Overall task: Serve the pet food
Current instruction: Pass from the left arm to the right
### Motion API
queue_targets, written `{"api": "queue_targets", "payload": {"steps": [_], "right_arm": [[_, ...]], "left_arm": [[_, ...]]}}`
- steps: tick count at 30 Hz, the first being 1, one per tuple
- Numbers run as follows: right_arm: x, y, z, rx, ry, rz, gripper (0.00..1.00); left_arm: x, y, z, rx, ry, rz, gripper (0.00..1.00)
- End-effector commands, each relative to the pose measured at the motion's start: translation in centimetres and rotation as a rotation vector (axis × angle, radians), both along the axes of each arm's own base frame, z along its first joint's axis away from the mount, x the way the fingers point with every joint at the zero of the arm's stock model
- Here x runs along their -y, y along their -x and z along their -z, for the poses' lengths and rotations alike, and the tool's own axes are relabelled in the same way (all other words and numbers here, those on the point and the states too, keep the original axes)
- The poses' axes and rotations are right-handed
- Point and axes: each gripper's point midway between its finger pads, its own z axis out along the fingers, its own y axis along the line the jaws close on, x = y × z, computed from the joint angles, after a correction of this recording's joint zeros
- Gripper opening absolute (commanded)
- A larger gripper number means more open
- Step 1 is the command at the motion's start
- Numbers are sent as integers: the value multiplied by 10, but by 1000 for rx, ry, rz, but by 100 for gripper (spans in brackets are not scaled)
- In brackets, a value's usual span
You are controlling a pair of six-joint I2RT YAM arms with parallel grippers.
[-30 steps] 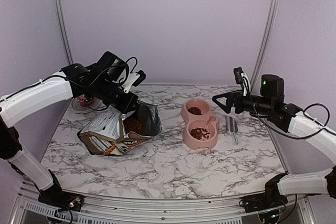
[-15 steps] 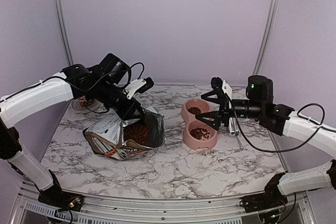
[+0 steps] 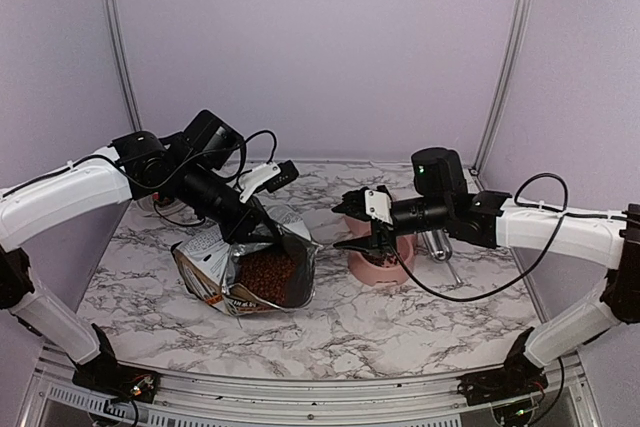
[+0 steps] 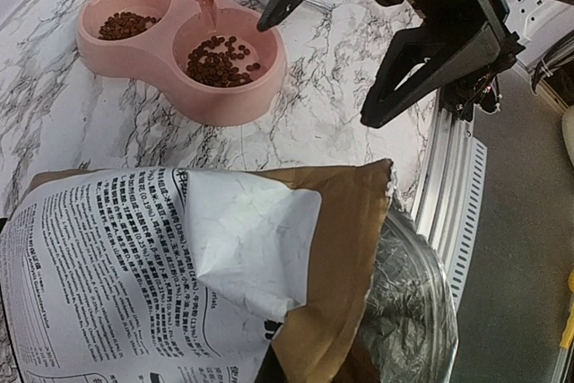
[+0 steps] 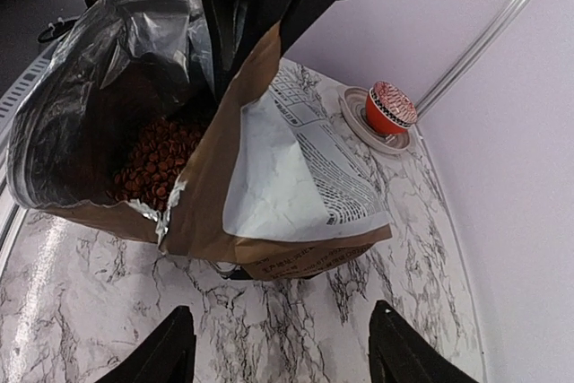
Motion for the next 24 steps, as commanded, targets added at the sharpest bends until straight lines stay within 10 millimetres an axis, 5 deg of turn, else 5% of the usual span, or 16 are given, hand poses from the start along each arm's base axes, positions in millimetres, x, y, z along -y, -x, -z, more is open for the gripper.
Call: {"api": "queue_targets", "payload": {"steps": [1, 9, 16, 24], "right_arm": [[-18, -2, -22, 116, -12, -34, 60], [-29, 24, -2, 62, 94, -113, 56], [-21, 20, 16, 72, 155, -87, 52], [-35, 40, 11, 54, 104, -164, 49]], "left_arm": [[13, 9, -42, 96, 172, 66, 0], [12, -3, -35, 117, 163, 14, 0], [12, -4, -35, 120, 169, 12, 0], [12, -9, -34, 117, 171, -9, 0]]}}
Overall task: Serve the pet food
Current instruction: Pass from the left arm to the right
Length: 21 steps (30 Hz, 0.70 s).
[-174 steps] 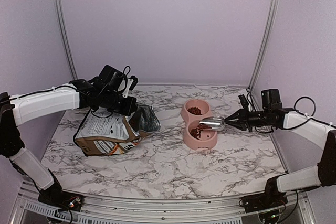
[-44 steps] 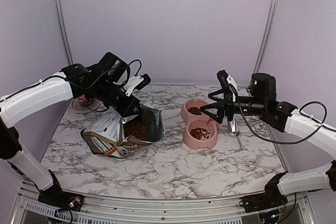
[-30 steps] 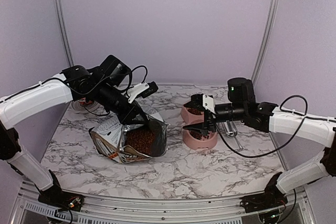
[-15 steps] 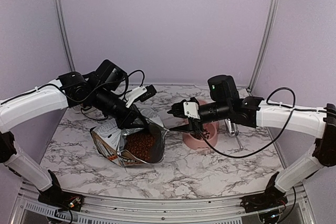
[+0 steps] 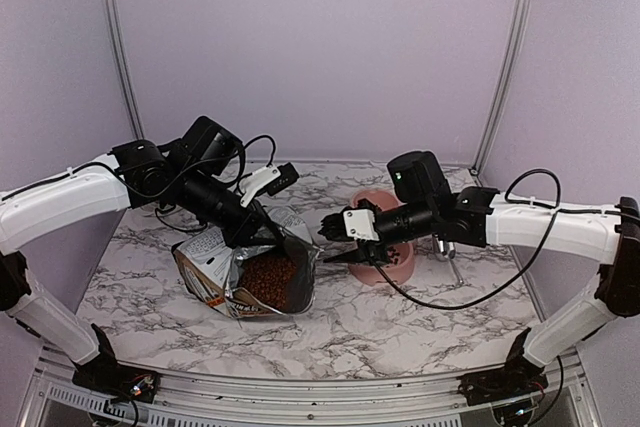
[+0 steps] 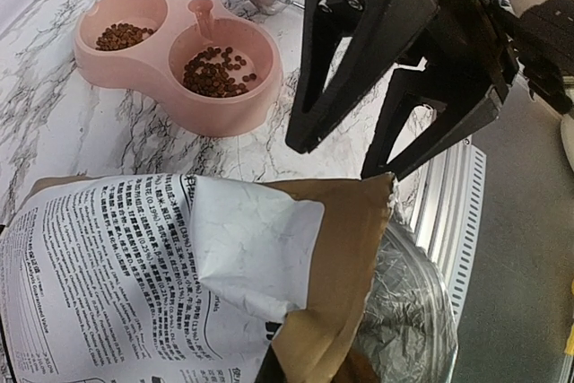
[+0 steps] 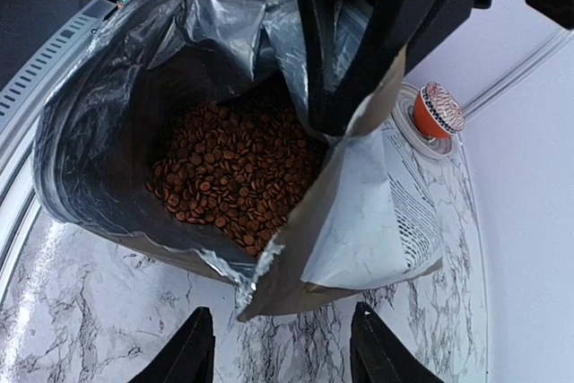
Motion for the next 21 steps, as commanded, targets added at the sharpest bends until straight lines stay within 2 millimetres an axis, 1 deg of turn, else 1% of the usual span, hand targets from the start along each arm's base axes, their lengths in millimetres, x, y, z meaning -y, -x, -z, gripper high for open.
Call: {"api": "queue_targets", "payload": {"steps": [1, 3, 8, 11, 13, 16, 18, 21], "right_arm": [[-13, 19, -9, -6, -45, -77, 49], [-16, 23, -8, -5, -50, -88, 48], [-23, 20, -12, 8, -93, -83, 41], [-27, 20, -14, 5, -111, -82, 32], [-29, 18, -13, 12, -113, -78, 22], [-31, 16, -12, 15, -115, -72, 11], [-31, 16, -11, 16, -117, -75, 6], [-32, 14, -9, 20, -116, -66, 3]], "left_arm": [[10, -11, -38, 94, 129, -8, 0], [10, -12, -38, 90, 132, -11, 0], [11, -15, -37, 84, 134, -19, 0], [10, -15, -36, 82, 131, -22, 0], [10, -15, -35, 81, 131, -20, 0], [10, -15, -34, 78, 130, -16, 0], [11, -14, -34, 77, 129, -16, 0], [10, -13, -34, 76, 131, -12, 0]]}}
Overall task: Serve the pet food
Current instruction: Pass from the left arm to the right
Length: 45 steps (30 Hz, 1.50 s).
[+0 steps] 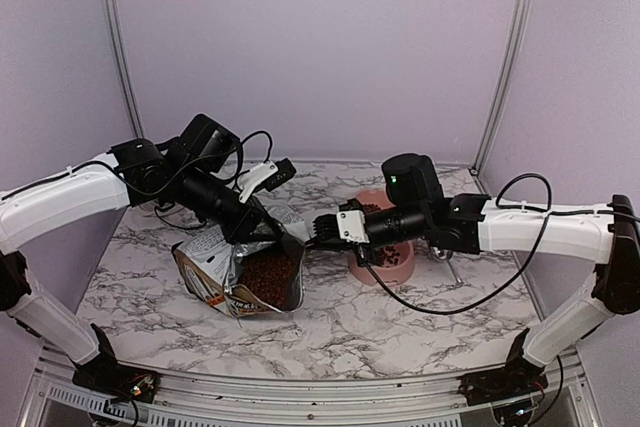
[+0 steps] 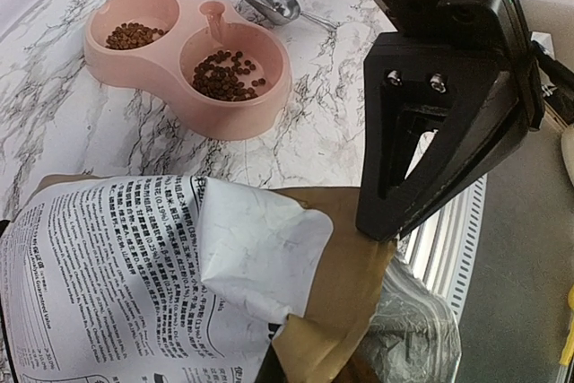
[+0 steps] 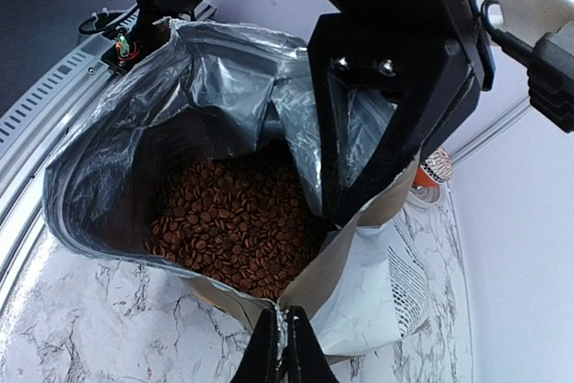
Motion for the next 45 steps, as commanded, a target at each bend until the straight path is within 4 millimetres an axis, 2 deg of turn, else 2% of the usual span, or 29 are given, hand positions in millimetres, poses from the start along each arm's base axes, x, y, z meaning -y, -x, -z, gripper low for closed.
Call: {"api": "queue_targets", "payload": {"steps": [1, 6, 7, 8, 10, 15, 20, 28, 30, 31, 33, 40, 45], "right_arm": [[-7, -3, 6, 0, -4, 19, 2], [-10, -16, 2, 19, -1, 71, 0], [-11, -19, -1, 17, -5, 81, 0], [-12, -20, -4, 18, -8, 90, 0], [-13, -22, -15, 12, -29, 102, 0], [-13, -17, -40, -10, -75, 94, 0], [-6, -22, -61, -41, -124, 142, 0], [7, -45, -98, -138, -220, 226, 0], [8, -45, -105, -151, -238, 228, 0], [14, -55, -109, -155, -250, 257, 0], [20, -63, -117, -172, -270, 277, 0], [35, -70, -150, -192, -339, 330, 0], [47, -92, -150, -220, -368, 415, 0]], "left_arm": [[11, -7, -32, 91, 118, 17, 0], [6, -6, -36, 111, 118, 14, 0], [4, -7, -37, 120, 115, 8, 4], [2, -8, -38, 131, 110, -1, 13], [-4, -12, -44, 166, 101, -33, 24], [-22, -21, -65, 268, 100, -116, 50], [-41, -18, -88, 373, 119, -144, 65], [-62, 8, -120, 503, 222, -99, 85], [-66, 9, -123, 527, 233, -103, 88], [-68, 10, -123, 538, 237, -105, 89], [-70, 9, -125, 555, 242, -109, 90], [-67, 12, -116, 548, 233, -83, 89], [-65, 12, -109, 533, 226, -60, 85]]}}
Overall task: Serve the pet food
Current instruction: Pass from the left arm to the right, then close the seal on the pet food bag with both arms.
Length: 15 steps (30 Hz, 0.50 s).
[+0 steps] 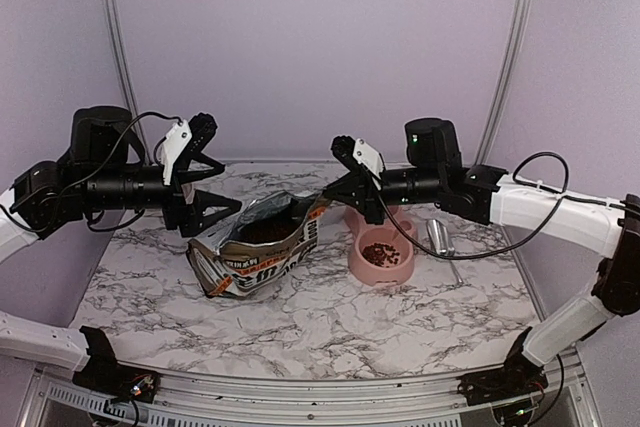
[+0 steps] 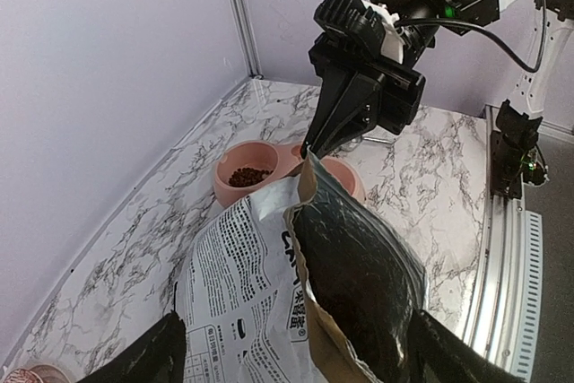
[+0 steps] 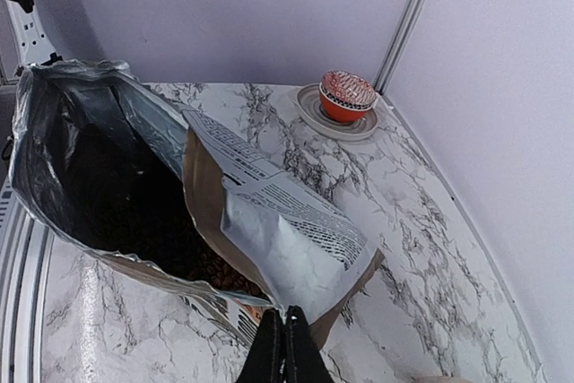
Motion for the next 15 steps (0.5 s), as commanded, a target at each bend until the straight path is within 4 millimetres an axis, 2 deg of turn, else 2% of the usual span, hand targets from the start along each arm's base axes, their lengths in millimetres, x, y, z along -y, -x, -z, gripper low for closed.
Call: {"api": "queue_targets", "payload": {"steps": [1, 9, 15], "right_arm": [[20, -20, -96, 126, -209, 107, 0], [22, -41, -91, 96, -220, 162, 0], [22, -59, -98, 89, -223, 205, 0]], "left_arm": [[3, 0, 3, 11, 5, 28, 84], [15, -3, 39, -94, -99, 76, 80], [20, 8, 30, -153, -64, 116, 83]]}}
